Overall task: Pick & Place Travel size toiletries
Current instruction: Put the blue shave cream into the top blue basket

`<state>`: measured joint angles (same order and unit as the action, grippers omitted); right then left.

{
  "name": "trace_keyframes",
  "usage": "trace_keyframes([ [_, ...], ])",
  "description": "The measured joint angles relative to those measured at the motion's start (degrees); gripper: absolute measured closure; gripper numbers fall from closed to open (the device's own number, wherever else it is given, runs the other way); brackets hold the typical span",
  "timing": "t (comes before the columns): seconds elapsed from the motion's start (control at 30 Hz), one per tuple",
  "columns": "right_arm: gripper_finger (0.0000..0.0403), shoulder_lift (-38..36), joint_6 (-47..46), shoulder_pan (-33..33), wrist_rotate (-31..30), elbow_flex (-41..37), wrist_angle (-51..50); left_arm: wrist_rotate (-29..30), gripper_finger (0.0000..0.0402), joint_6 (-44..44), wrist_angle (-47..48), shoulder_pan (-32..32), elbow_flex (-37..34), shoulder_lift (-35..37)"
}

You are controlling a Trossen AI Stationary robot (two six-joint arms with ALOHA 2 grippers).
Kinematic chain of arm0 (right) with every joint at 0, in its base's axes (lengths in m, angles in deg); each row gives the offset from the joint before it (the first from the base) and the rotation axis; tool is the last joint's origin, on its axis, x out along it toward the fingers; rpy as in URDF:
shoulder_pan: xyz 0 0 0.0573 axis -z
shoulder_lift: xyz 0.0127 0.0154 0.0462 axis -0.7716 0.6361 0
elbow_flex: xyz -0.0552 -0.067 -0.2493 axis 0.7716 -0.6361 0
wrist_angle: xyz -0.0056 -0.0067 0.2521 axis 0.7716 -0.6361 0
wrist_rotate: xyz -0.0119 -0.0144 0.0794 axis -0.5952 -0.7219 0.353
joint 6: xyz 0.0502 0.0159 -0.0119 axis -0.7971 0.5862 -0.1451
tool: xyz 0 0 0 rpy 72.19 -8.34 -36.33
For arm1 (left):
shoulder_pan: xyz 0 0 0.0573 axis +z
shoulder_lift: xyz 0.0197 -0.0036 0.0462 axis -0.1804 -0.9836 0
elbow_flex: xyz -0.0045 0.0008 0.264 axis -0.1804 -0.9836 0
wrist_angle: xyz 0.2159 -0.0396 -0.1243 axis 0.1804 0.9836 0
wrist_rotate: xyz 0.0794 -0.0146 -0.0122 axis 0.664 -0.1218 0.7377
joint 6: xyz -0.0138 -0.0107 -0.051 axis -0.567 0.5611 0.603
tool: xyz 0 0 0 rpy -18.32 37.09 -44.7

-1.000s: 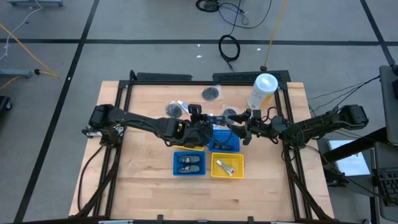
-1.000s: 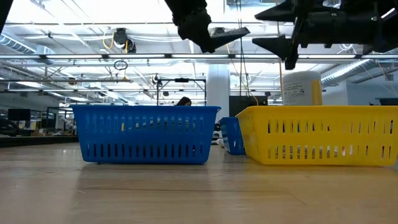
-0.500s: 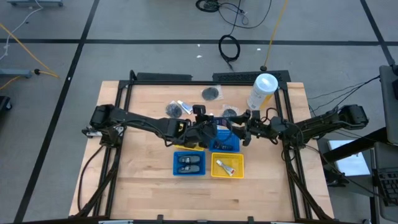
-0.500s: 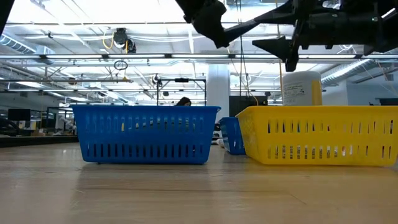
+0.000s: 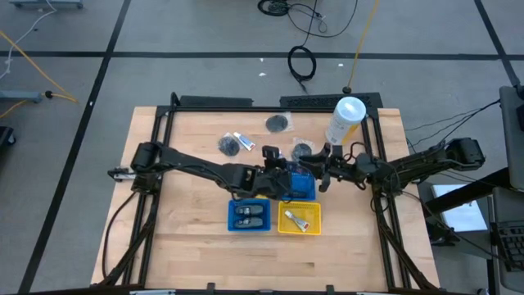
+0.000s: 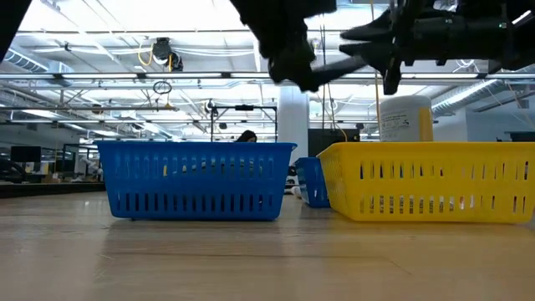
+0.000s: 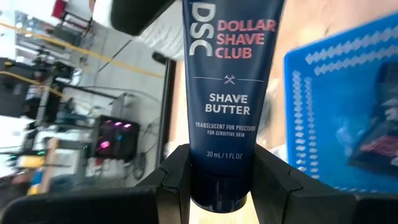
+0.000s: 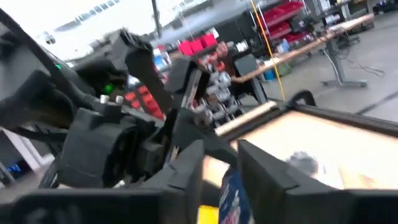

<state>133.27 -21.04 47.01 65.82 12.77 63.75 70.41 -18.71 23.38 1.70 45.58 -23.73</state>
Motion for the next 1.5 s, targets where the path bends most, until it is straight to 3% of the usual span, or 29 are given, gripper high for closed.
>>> trace_keyframes([
  [0.13,0.0389,0.0,1.3,0.09,-0.6,0.0,-2.54,3.09,0.0293,0.29,1.02,-0.06,-0.04,-0.71],
  [0.2,0.0393,-0.09,1.94,0.09,-0.72,0.0,-2.54,4.08,0.0293,0.8,0.92,-0.08,-0.04,-0.64],
  [0.33,0.0354,-0.11,2.96,0.07,-3.99,0.06,-2.45,5.5,0.0293,0.33,1.29,-0.02,-0.07,0.2],
  [0.6,0.0276,-0.11,2.33,0.07,-3.93,0.07,-3.41,6.75,0.0293,1.24,0.51,0.17,-0.07,0.19],
  [0.8,0.026,-0.05,2.28,0.02,-3.77,-0.11,-5.49,9.86,0.0293,0.33,-3.37,0.2,0.07,0.4],
  [1.2,0.0309,0.0,2.5,0.04,-4.01,-0.09,-3.36,7.8,0.0293,0.4,-3.04,0.16,0.04,0.34],
  [1.4,0.0387,-0.04,2.28,0.04,-4.01,0.0,-5.23,7.82,0.0293,0.38,-2.95,0.16,0.02,0.25],
  [1.5,0.0392,-0.04,2.03,0.04,-4.03,0.0,-5.29,7.82,0.0293,0.38,-2.97,0.18,0.02,0.25],
])
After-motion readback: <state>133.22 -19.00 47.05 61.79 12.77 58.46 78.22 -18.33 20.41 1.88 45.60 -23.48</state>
